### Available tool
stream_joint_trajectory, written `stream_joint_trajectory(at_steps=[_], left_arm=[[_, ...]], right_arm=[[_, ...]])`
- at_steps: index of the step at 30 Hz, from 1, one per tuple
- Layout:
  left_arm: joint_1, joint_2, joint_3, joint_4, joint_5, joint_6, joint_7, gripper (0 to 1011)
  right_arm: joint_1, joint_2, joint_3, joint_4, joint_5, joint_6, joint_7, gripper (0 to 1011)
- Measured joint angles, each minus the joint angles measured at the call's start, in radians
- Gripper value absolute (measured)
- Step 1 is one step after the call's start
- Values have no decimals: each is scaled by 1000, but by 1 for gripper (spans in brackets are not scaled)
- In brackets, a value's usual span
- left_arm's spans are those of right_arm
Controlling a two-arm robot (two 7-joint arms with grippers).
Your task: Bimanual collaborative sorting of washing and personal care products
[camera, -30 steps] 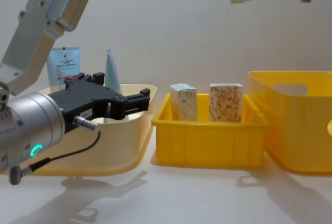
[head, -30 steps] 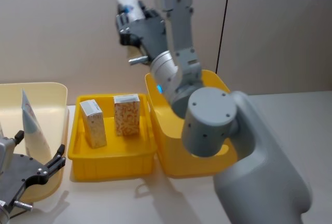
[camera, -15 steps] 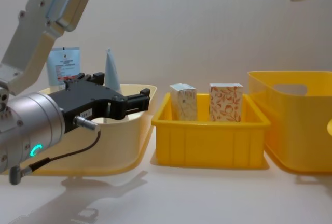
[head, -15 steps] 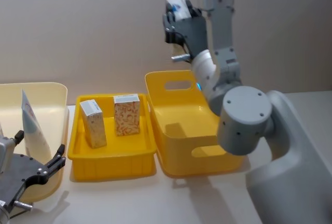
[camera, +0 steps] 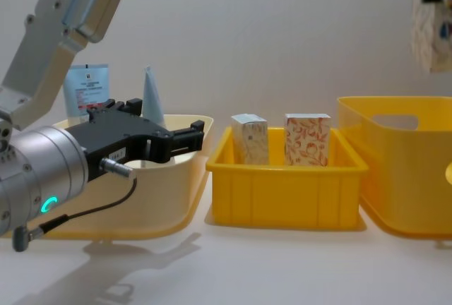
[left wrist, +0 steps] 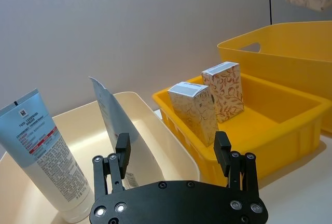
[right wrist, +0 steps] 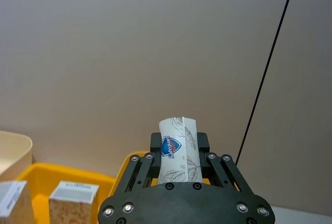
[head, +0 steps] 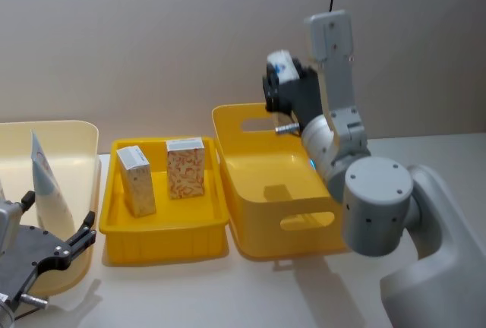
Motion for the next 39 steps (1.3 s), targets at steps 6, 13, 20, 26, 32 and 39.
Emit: stream_joint_trajectory(at_steps=[6,13,20,26,32,39], left_arm=[[0,0,0,0,0,0,0,1003],[0,0,0,0,0,0,0,1003],[0,0,0,0,0,0,0,1003],[0,0,0,0,0,0,0,1004],[0,0,0,0,0,0,0,1003],[0,0,0,0,0,0,0,1003]], right_arm=[[-20,5,11,21,12,17,20,466],[-36,8,20,37,20,31,35,666],[-46,10,25,47,26,38,45,888],[-51,11,27,52,28,42,50,1001],[-53,12,28,55,30,44,52,1001],[-55,12,29,57,30,45,53,1001]])
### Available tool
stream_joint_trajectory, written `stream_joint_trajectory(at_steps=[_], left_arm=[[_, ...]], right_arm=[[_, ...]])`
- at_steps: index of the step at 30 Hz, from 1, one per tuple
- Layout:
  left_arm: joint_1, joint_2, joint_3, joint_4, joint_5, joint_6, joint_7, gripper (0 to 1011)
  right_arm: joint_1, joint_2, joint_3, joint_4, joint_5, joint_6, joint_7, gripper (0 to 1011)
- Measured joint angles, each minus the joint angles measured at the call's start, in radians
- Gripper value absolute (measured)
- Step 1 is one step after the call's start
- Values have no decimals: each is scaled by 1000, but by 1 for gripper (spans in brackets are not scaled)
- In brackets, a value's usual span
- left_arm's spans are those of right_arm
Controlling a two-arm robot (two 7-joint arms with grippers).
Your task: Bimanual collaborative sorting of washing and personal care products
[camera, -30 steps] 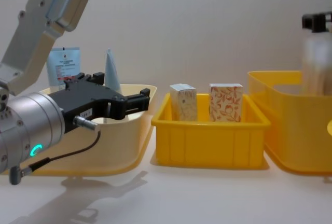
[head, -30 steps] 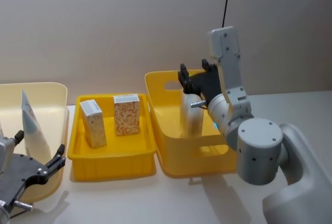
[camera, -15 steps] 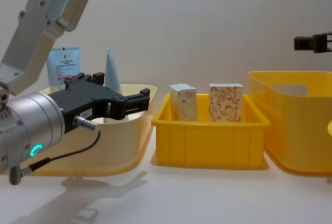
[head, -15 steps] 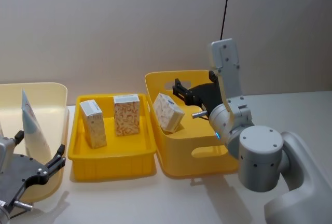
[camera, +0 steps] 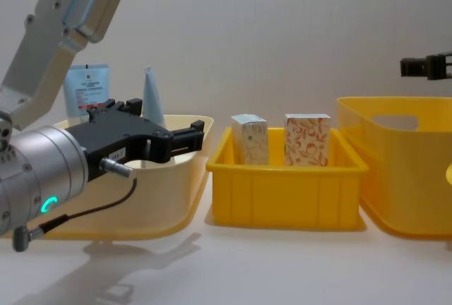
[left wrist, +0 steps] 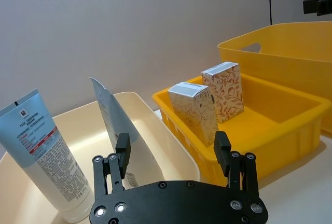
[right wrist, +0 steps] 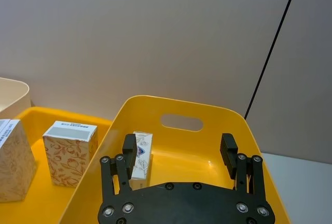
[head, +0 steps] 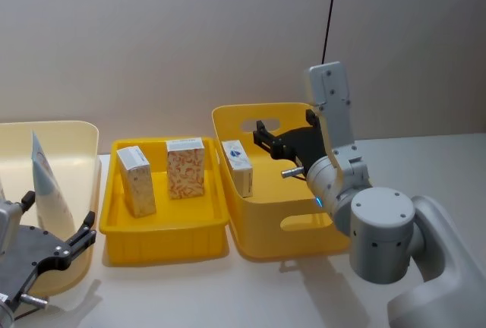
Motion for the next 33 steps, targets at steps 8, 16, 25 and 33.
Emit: stream_joint_trajectory(at_steps=[8,16,25,33], left_arm=[[-4,2,-3,1,-2,0,-7,1003],[-51,24,-18,23,-18,24,-64,1003],[-125,34,-33,82,-36,46,-128,1003],[-177,20,-35,142,-41,61,-164,1003]], right_arm=[[-1,0,1,1,1,1,1,1001],[-2,0,1,2,1,2,2,1001],[-2,0,2,2,1,2,3,1001],[-2,0,1,2,1,2,3,1001]])
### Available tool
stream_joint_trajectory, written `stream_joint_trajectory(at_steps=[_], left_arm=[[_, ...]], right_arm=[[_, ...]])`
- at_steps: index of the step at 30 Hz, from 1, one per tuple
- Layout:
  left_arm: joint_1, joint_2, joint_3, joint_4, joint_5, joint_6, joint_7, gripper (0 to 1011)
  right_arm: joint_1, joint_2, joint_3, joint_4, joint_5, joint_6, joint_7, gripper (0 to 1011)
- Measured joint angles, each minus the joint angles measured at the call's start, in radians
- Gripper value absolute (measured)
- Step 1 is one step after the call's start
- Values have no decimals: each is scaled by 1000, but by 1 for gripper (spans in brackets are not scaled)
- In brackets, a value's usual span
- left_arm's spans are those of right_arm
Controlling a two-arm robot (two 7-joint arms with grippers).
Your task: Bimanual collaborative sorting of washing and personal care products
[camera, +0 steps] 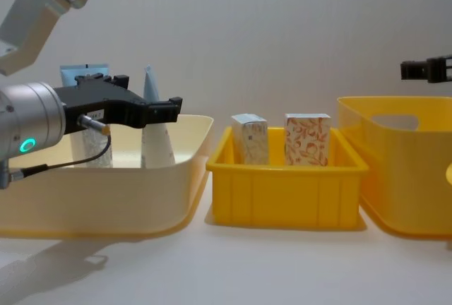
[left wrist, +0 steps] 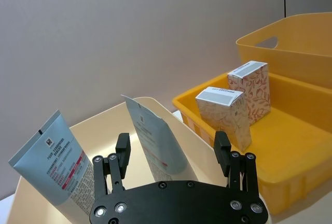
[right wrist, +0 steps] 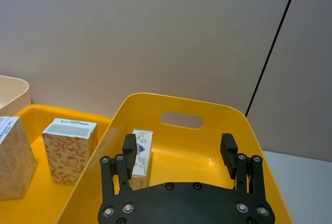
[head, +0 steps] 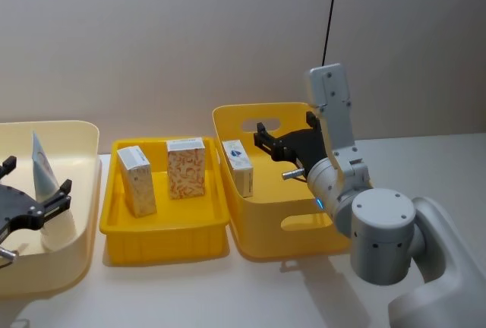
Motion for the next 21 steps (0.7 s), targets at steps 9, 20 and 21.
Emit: stream_joint_trajectory(at_steps=[9,20,21], left_arm=[[-41,-22,5,57,3,15,-21,1003],[-74,-34,20,87,42,54,-14,1003],[-79,-35,24,90,50,61,-12,1003]], right_arm=[[0,0,0,0,0,0,0,1001],[0,0,0,0,0,0,0,1001],[0,0,0,0,0,0,0,1001]])
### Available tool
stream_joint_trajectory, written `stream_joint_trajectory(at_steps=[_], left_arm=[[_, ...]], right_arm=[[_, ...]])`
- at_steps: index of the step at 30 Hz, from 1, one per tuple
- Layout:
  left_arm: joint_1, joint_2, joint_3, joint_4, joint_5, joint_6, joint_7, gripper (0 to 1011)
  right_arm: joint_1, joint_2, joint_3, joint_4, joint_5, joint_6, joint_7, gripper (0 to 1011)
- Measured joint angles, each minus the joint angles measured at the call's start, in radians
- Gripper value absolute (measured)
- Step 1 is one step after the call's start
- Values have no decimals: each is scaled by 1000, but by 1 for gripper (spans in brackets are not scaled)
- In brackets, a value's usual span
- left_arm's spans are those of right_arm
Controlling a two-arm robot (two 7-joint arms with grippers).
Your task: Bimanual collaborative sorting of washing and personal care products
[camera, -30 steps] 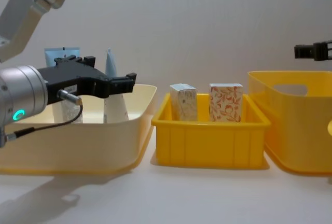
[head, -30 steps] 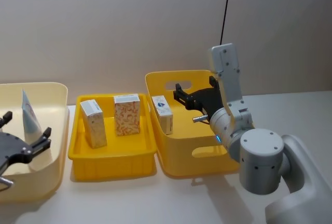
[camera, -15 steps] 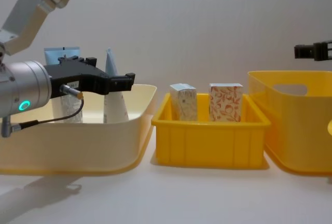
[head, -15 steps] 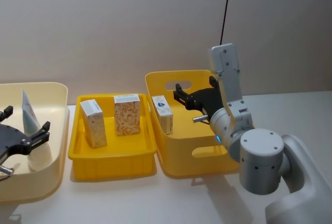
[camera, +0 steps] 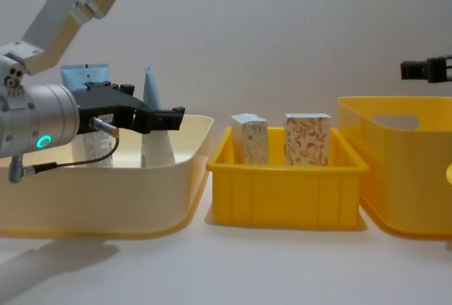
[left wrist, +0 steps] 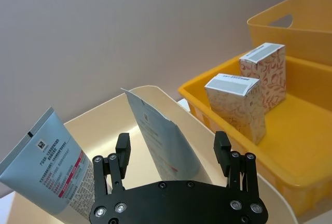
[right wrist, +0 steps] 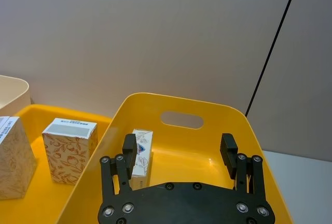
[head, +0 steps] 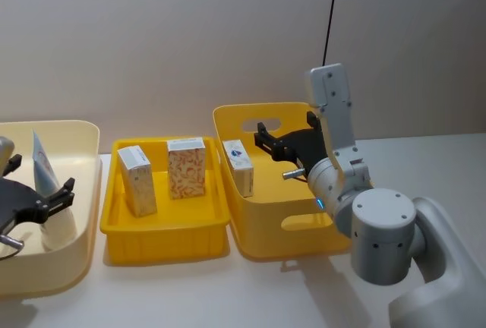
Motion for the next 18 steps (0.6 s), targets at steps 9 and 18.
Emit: stream_joint_trajectory(at_steps=[9,18], left_arm=[[-21,-9,13,25,32,26,8,1003],[-31,-20,14,49,49,26,12,1003]], right_arm=[[0,0,0,0,0,0,0,1001],[0,0,0,0,0,0,0,1001]])
